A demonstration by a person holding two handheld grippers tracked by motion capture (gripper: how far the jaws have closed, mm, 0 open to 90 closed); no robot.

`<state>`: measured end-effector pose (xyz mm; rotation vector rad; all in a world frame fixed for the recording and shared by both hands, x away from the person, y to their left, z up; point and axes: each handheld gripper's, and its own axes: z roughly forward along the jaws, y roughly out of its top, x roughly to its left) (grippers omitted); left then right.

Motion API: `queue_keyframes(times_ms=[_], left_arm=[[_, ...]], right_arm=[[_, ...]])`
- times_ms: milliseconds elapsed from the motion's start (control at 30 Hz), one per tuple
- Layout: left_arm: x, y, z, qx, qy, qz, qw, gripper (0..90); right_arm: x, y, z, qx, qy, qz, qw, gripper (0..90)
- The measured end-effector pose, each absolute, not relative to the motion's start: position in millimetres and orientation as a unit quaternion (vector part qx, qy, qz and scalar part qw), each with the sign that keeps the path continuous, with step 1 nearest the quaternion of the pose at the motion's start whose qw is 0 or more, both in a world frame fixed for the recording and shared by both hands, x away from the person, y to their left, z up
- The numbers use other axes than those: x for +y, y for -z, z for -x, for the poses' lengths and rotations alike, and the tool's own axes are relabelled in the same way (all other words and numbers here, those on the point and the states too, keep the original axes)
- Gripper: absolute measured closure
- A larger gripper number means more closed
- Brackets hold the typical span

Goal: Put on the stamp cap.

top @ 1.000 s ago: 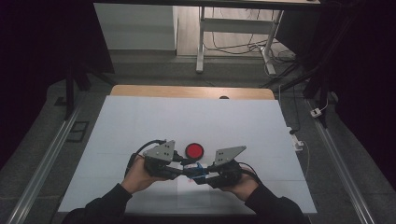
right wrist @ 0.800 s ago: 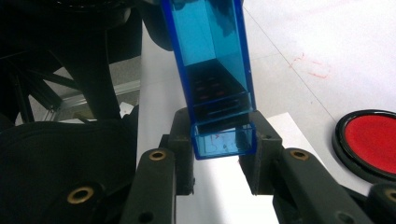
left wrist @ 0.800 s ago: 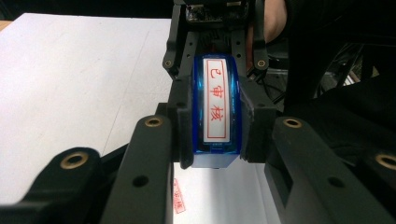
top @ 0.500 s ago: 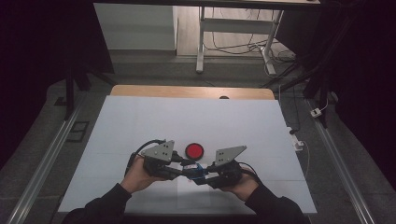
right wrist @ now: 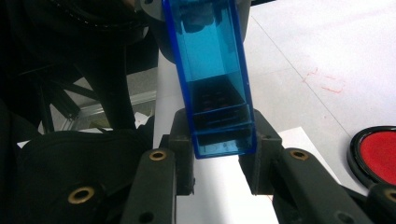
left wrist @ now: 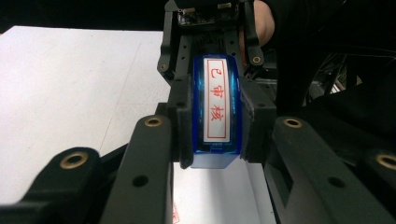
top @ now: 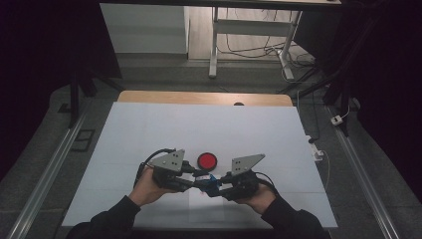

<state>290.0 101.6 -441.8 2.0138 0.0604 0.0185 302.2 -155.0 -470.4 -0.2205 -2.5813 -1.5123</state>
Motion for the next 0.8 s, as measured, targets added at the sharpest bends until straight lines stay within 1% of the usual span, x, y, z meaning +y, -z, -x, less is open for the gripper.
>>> queue_keyframes(times_ms=[233,333,433,500,600,800], left_arm=[[102.8,443.3,-291.8,0.032,0.005,-0.836,0.547,69.4],[105.1,442.2,-293.4,0.038,0.014,-0.828,0.559,69.2],[104.3,442.4,-292.8,0.036,0.010,-0.832,0.553,69.3],[103.2,442.4,-292.2,0.037,0.005,-0.836,0.548,69.5],[102.4,441.4,-291.5,0.041,-0.007,-0.842,0.537,69.6],[104.3,440.7,-292.3,0.052,-0.013,-0.844,0.533,69.6]], right_arm=[[-155.6,471.0,-302.8,-0.855,0.508,0.074,0.076,67.8],[-157.5,470.7,-304.4,-0.837,0.531,0.082,0.102,67.8],[-156.2,469.0,-302.2,-0.843,0.525,0.080,0.083,67.6],[-156.2,469.6,-302.3,-0.847,0.519,0.082,0.079,66.8],[-155.7,469.8,-301.8,-0.848,0.516,0.089,0.076,60.8],[-155.4,469.6,-300.7,-0.857,0.502,0.103,0.059,54.8]])
